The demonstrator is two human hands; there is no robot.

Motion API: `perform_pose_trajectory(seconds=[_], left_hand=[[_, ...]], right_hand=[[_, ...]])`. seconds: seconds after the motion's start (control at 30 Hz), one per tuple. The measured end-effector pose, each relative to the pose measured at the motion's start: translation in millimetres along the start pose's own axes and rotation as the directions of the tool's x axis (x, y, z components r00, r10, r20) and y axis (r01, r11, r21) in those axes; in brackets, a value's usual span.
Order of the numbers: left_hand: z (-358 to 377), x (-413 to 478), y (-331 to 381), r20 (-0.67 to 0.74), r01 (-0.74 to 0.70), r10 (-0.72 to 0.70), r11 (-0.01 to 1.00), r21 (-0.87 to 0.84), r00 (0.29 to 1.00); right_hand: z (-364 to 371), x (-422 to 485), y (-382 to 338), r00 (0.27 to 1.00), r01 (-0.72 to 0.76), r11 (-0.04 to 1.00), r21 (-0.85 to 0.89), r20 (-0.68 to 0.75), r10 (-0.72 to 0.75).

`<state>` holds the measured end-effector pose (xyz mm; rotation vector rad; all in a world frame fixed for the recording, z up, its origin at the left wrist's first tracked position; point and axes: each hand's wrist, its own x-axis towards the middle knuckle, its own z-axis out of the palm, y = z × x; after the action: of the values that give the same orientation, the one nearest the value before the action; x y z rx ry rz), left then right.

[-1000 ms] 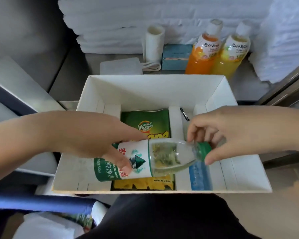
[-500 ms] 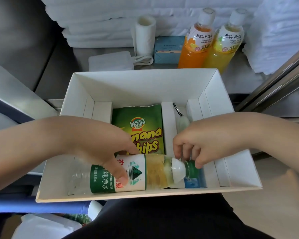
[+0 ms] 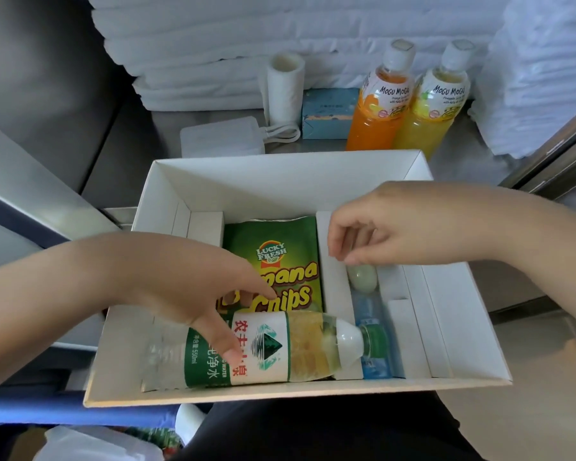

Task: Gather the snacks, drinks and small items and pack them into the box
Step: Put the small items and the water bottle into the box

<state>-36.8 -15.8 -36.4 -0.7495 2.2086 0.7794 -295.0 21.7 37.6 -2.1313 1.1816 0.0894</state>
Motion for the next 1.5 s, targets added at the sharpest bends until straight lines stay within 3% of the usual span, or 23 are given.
perform_pose_trajectory(seconds=[0.03,0.1,0.23,0.37,0.43,0.57,0.67,0.87,1.0,1.13,1.2,1.33,1.43,1.5], left_hand=[[-6,-4,0,-0.038,0.014,-0.016,0.999,-0.033,0.999],[-28,-24,4,-0.269,-0.036,0.004,0.993,-0.114,0.963],[-71,-49,10,-0.691,-0.072,-0.011,0.993,-0.091,0.723],[-90,-39,5,-0.879,0.008,-0.092,0.995,-0.100,0.467],[-89,-30,2,-0.904,0.069,-0.094,0.995,-0.072,0.417],[-73,-16,-1,-0.882,0.046,-0.083,0.997,-0.069,0.464],[-65,-11,-6,-0.863,0.128,-0.043,0.991,0.025,0.503],[-63,-8,-8,-0.874,0.172,0.003,0.980,0.099,0.486],[-65,-9,-6,-0.872,0.129,-0.041,0.991,0.025,0.487],[-78,-10,-5,-0.874,-0.047,-0.250,0.954,-0.296,0.417],[-90,-5,-7,-0.849,-0.023,-0.336,0.926,-0.378,0.408],[-117,13,-10,-0.793,0.079,-0.401,0.907,-0.413,0.460],[-129,25,-12,-0.763,0.064,-0.420,0.891,-0.450,0.492],[-131,28,-13,-0.784,0.007,-0.402,0.891,-0.453,0.474]], right_hand=[[-6,2,-2,0.998,0.010,1.000,-0.016,-0.058,-0.010],[-17,8,-6,0.981,0.026,0.999,-0.036,-0.189,-0.033],[-36,26,-9,0.890,0.060,0.998,-0.025,-0.452,-0.065],[-50,54,-8,0.781,0.060,0.996,-0.063,-0.618,-0.087],[-58,71,-2,0.742,0.007,0.993,-0.119,-0.665,-0.085],[-74,104,15,0.781,-0.186,0.944,-0.273,-0.624,-0.026],[-84,126,20,0.800,-0.253,0.907,-0.337,-0.600,0.001],[-89,161,26,0.761,-0.366,0.855,-0.367,-0.647,0.049],[-86,163,32,0.736,-0.342,0.883,-0.322,-0.676,0.038],[-85,158,34,0.756,-0.299,0.901,-0.313,-0.654,0.024],[-82,153,34,0.756,-0.288,0.895,-0.340,-0.654,-0.005],[-77,148,33,0.754,-0.270,0.895,-0.356,-0.656,-0.033],[-77,145,34,0.726,-0.204,0.919,-0.338,-0.682,-0.090],[-77,143,35,0.706,-0.140,0.928,-0.344,-0.693,-0.150]])
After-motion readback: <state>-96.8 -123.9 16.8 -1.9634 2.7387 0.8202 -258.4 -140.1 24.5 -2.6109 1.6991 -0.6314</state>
